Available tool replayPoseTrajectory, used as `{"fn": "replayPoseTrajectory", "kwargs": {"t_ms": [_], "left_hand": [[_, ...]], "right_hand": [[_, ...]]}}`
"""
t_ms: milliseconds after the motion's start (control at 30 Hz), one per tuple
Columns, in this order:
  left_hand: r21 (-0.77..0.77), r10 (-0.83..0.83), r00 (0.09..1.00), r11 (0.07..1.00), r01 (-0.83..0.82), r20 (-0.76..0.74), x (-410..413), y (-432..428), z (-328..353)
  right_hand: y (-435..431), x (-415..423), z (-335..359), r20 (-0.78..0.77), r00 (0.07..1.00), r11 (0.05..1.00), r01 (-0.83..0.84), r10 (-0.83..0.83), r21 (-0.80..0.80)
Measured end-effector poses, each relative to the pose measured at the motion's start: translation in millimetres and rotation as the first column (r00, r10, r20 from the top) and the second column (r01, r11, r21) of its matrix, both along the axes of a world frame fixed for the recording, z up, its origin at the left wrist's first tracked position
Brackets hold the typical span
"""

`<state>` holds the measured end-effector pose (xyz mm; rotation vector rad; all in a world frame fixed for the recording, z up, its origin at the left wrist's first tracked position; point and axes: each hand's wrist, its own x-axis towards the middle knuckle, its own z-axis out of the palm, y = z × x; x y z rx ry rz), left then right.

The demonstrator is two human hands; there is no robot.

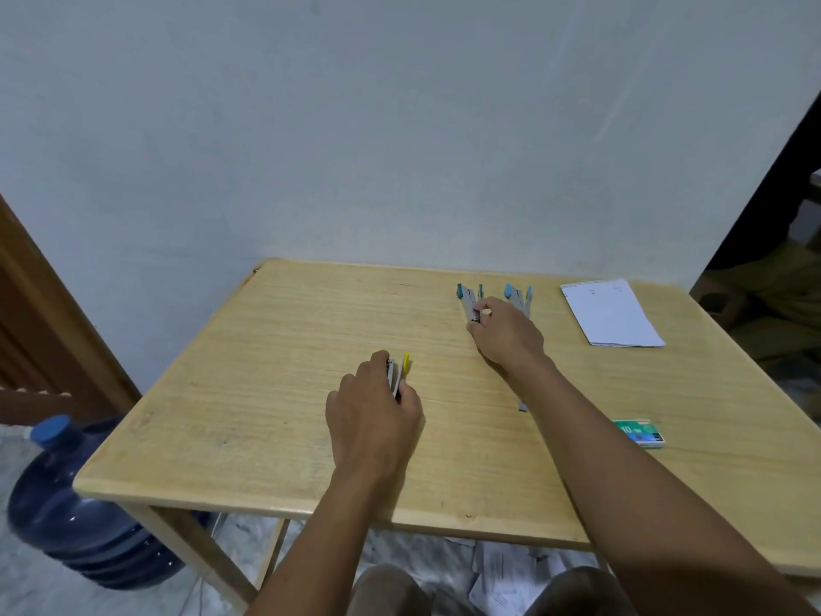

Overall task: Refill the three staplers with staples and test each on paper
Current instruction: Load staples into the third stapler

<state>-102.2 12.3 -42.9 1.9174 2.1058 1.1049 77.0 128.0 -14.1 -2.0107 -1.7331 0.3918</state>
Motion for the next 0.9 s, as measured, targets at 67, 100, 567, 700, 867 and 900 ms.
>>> {"fn": "replayPoseTrajectory", "kwargs": {"t_ms": [67, 100, 567, 700, 867, 900], "left_hand": [[-0.004, -0.001, 1.000, 1.000, 0.001, 0.014, 0, 0, 2], [-0.013, 0.004, 1.000, 1.000, -0.004, 0.020, 0, 0, 2], [0.067, -0.104, 0.983, 0.993, 0.095, 0.150, 3, -11, 15], [0.108, -0.161, 0.974, 0.983, 0.145, 0.156, 3, -15, 16], [0.099, -0.264, 0.947, 0.963, 0.249, 0.184, 2, -16, 16], [0.108, -0.284, 0.933, 0.958, 0.266, 0.222, 2, -17, 16]], "right_hand": [[1, -2, 2, 0.025, 1.000, 1.000, 0.014, -0.014, -0.009], [0, -4, 4, 0.035, 0.999, 1.000, 0.023, -0.023, -0.002], [-75, -77, 17, -0.610, 0.779, 0.962, -0.254, 0.144, -0.098], [-90, -67, 27, -0.573, 0.803, 0.975, -0.219, 0.164, -0.028], [-115, -51, 25, -0.447, 0.865, 0.970, -0.241, 0.229, 0.032], [-119, -48, 23, -0.430, 0.872, 0.970, -0.240, 0.236, 0.044]]}}
